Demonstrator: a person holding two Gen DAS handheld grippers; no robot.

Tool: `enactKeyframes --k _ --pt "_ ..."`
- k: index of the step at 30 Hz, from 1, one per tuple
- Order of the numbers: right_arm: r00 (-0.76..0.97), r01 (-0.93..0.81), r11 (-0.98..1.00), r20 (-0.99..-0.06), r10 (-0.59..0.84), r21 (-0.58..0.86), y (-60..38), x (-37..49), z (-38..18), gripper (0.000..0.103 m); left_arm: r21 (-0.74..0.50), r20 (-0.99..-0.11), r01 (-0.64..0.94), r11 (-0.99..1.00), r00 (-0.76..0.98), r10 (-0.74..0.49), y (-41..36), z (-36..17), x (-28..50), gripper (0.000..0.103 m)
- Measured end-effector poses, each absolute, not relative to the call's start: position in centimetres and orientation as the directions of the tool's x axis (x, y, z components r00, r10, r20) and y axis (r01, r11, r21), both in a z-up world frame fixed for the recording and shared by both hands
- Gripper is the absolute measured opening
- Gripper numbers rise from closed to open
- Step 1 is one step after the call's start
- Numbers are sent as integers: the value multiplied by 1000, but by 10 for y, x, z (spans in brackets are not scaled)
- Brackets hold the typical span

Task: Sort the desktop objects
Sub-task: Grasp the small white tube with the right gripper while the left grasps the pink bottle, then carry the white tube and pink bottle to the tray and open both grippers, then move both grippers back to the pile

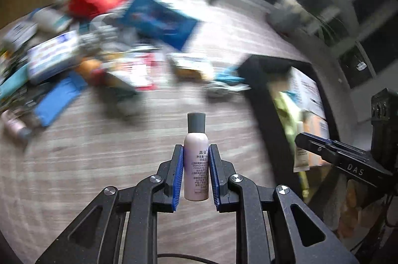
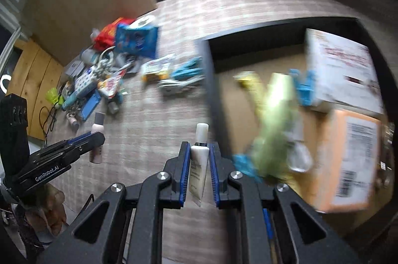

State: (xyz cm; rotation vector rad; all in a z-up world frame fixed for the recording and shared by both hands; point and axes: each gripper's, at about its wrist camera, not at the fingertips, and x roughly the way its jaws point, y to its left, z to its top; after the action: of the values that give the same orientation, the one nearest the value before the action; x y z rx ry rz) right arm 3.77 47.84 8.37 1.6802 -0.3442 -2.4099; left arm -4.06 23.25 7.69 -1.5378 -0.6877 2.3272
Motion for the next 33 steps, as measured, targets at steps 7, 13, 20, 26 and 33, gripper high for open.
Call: enactKeyframes --k 7,13,20,26,33 --pt "-394 -106 -955 -893 -217 278 570 74 96 16 -529 -768 -148 -836 -336 545 335 103 -54 19" --pt "-418 -204 -943 -894 -160 264 632 99 99 16 -519 -765 -259 -814 -285 578 395 119 -55 19" --pt "-422 -272 -926 -897 -129 262 670 112 94 16 -492 -778 -327 -807 -251 576 436 126 -53 19" --pt "-432 -252 -933 -893 -130 257 673 111 97 19 -468 -794 -340 -816 -244 557 446 130 -53 52" --pt "-433 -202 -951 -892 -127 234 656 100 104 38 -465 -796 -296 -834 -272 540 423 129 -59 56"
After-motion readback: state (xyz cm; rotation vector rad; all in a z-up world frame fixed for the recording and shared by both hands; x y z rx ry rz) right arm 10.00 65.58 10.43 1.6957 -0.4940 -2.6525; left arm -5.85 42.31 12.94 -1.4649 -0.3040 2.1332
